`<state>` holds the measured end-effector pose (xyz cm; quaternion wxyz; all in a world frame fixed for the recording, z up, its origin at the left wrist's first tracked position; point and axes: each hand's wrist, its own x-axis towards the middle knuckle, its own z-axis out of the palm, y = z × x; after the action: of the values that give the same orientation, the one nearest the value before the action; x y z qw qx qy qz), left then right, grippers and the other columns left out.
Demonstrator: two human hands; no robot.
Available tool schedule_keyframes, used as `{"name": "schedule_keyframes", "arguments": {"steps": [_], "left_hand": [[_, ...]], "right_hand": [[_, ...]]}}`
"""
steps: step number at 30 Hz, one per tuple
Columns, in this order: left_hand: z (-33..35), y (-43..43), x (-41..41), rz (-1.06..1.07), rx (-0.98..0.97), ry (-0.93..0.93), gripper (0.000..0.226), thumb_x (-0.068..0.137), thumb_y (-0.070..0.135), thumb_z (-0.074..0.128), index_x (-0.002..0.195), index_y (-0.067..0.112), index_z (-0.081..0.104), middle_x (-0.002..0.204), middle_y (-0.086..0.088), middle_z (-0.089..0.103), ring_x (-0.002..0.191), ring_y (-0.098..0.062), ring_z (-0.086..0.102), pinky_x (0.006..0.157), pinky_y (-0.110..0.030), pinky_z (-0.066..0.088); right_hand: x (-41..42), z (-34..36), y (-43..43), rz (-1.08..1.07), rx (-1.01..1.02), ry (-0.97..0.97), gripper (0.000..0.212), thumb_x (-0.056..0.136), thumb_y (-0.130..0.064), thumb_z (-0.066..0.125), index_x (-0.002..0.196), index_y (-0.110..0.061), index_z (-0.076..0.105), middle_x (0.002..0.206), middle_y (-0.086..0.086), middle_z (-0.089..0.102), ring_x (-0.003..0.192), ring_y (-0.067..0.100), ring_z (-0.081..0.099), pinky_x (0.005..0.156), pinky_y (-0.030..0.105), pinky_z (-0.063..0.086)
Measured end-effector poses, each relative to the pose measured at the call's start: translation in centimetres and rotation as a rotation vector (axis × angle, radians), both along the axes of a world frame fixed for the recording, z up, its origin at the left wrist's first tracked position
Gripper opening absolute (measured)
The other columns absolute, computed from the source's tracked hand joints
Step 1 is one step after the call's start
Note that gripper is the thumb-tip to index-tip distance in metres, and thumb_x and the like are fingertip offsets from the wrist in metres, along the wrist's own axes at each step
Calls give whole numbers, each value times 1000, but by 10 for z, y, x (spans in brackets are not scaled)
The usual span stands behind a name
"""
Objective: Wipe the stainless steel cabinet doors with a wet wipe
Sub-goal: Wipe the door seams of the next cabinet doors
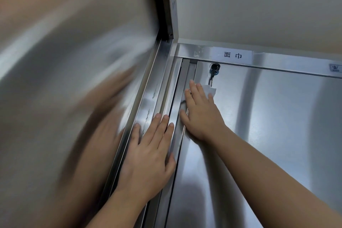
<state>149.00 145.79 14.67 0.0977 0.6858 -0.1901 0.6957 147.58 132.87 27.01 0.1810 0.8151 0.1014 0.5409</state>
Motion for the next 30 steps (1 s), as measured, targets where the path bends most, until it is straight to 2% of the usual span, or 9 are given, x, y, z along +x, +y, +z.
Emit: {"name": "schedule_keyframes", "arguments": {"steps": [4,10,19,23,28,30], "left_hand": [[-2,0,1,-15,-2,-17,58,77,33,40,124,6,60,137,-10,50,130,-27,42,100,-51,28],[-1,1,0,-10,2,-30,58,75,33,40,124,7,60,136,-9,51,128,-28,44,97,-49,29],[-2,-1,7,-42,-25,-85,59,72,32,43,123,8,61,135,-8,53,127,-27,46,98,-50,28],[-2,-1,10,-72,-38,-93,61,71,32,44,125,9,60,134,-7,53,130,-24,40,100,-50,27],[-2,-1,9,-53,-33,-97,60,71,32,43,124,8,60,134,-8,53,127,-27,46,98,-49,29],[-2,-1,10,-58,-38,-94,61,71,32,43,125,9,59,136,-7,52,129,-24,43,100,-49,28]], "right_hand": [[4,18,6,9,30,-27,62,97,-35,26,148,-3,12,156,13,-13,143,25,-11,114,40,-4],[10,15,4,-5,42,-74,59,97,-38,25,146,-6,20,155,15,-15,143,26,-13,114,41,-3],[17,25,10,-13,173,-149,58,98,-42,20,150,-19,10,156,10,-14,143,23,-13,113,43,-6],[17,37,11,0,197,-154,58,98,-42,21,150,-20,7,156,11,-13,143,24,-11,113,44,-5],[17,37,12,27,220,-170,63,98,-47,20,149,-21,-6,157,10,-9,144,22,-8,114,45,-3],[18,40,15,17,254,-181,64,97,-50,17,149,-20,-3,157,7,-6,144,21,-7,113,47,-3]]}}
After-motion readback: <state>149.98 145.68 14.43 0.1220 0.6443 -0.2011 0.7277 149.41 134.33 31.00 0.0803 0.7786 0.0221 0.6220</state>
